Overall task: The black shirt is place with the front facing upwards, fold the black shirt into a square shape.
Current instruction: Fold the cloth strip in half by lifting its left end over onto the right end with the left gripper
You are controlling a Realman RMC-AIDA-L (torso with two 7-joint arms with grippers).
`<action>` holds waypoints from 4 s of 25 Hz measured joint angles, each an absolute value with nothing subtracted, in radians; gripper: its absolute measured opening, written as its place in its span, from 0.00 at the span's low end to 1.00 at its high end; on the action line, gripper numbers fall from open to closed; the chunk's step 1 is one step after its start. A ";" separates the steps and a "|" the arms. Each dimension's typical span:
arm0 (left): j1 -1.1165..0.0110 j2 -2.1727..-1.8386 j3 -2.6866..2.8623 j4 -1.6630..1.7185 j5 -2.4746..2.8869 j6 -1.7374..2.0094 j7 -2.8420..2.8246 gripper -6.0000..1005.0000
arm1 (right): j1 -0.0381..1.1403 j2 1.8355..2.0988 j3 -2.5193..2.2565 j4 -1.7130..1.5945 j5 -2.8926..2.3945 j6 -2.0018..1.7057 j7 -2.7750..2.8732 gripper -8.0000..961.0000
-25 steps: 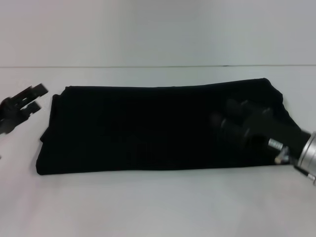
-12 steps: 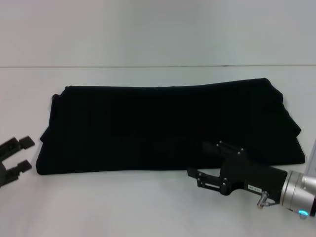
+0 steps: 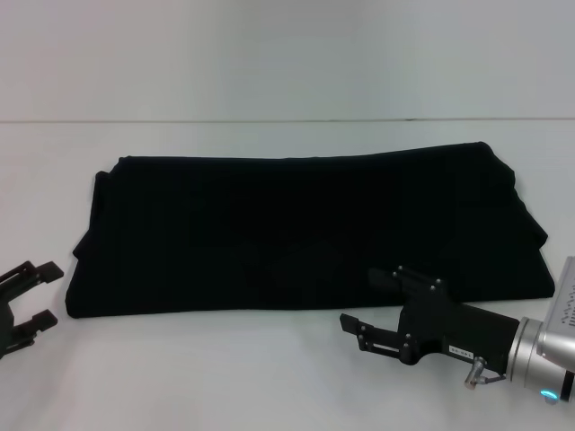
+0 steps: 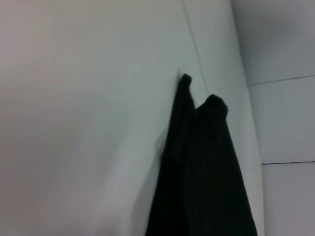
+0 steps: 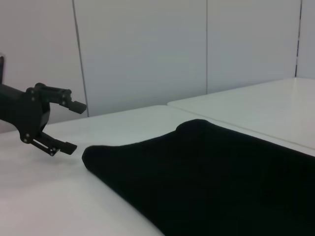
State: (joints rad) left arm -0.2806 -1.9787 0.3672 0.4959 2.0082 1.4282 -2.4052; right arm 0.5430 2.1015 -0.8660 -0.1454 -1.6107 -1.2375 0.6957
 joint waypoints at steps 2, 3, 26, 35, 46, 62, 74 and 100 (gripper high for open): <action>-0.287 -1.976 0.367 0.490 2.020 1.421 -2.426 0.89 | 0.543 2.101 -0.866 -0.142 -1.610 -1.236 0.682 0.87; -0.289 -1.975 0.368 0.487 2.024 1.420 -2.433 0.89 | 0.543 2.102 -0.867 -0.142 -1.608 -1.236 0.678 0.87; -0.322 -1.981 0.368 0.435 2.046 1.343 -2.472 0.89 | 0.551 2.101 -0.857 -0.141 -1.603 -1.238 0.675 0.87; -0.362 -1.978 0.380 0.400 2.046 1.303 -2.473 0.89 | 0.548 2.103 -0.857 -0.141 -1.603 -1.243 0.676 0.87; -0.404 -1.982 0.400 0.398 2.046 1.268 -2.471 0.89 | 0.546 2.103 -0.856 -0.139 -1.601 -1.246 0.681 0.87; -0.424 -1.990 0.469 0.445 2.046 1.266 -2.439 0.66 | 0.546 2.103 -0.856 -0.138 -1.597 -1.249 0.685 0.87; -0.427 -1.991 0.472 0.447 2.046 1.257 -2.434 0.22 | 0.547 2.103 -0.856 -0.138 -1.589 -1.249 0.686 0.87; -0.409 -1.906 0.310 0.496 2.034 1.208 -2.411 0.04 | 0.500 2.095 -0.823 -0.143 -1.468 -1.219 0.687 0.86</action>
State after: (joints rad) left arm -0.4090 -1.9059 0.3101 0.4961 2.0343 1.2084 -2.4112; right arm 0.5000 2.0953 -0.8231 -0.1426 -1.4679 -1.2189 0.6873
